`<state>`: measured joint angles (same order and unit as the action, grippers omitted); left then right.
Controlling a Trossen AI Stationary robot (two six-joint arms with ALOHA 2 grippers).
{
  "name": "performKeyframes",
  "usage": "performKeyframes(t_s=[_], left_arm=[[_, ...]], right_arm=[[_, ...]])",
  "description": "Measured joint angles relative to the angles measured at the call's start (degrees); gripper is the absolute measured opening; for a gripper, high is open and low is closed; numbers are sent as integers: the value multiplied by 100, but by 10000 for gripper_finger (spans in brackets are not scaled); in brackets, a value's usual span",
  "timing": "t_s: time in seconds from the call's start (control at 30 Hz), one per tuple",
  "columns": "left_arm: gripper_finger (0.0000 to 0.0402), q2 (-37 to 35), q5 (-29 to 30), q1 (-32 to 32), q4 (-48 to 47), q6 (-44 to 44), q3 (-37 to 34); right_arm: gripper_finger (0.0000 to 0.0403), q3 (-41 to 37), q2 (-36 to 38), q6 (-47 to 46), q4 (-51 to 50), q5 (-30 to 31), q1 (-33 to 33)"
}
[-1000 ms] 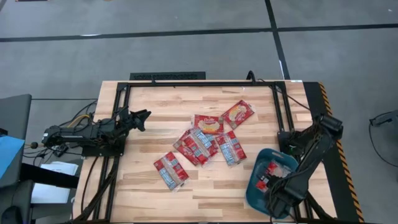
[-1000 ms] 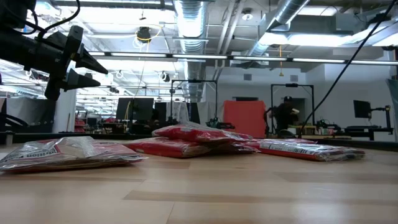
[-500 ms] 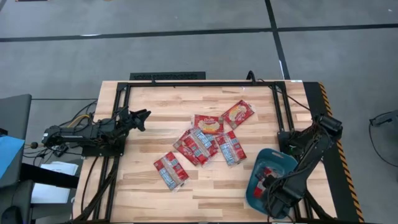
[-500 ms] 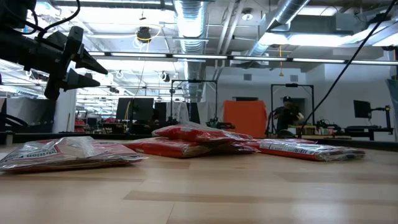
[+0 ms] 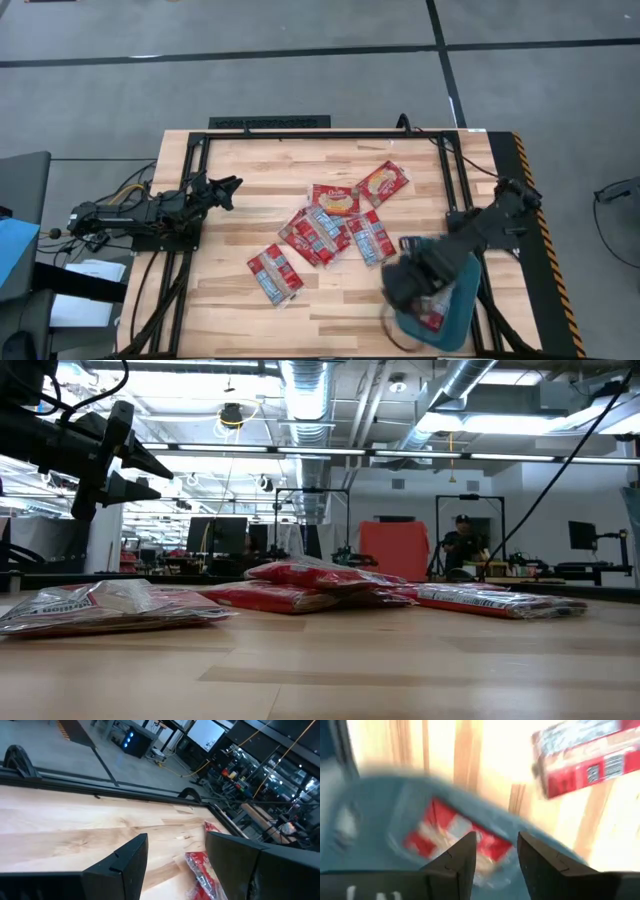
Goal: Sort popcorn bags into baskets
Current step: Put the popcorn bag into the blue bin
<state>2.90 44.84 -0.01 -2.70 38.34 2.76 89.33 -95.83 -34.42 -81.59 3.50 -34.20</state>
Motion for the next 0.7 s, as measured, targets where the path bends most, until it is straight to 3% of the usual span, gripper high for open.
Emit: performKeyframes(t_s=[0.17,0.23,0.37,0.53,0.7], left_arm=[[187,0,50,0,-2,237,0],[187,0,61,0,-2,242,0],[187,0,70,0,-4,243,0],[187,0,-73,0,0,52,0],[187,0,-228,0,2,93,0]], right_arm=[[159,258,4,-1382,193,1227,1009],[172,150,4,-1868,213,1454,1331],[221,-323,4,-2328,588,1429,1754],[286,-1097,-2,-2705,1339,912,2119],[320,-1856,-4,-3055,1890,704,2354]])
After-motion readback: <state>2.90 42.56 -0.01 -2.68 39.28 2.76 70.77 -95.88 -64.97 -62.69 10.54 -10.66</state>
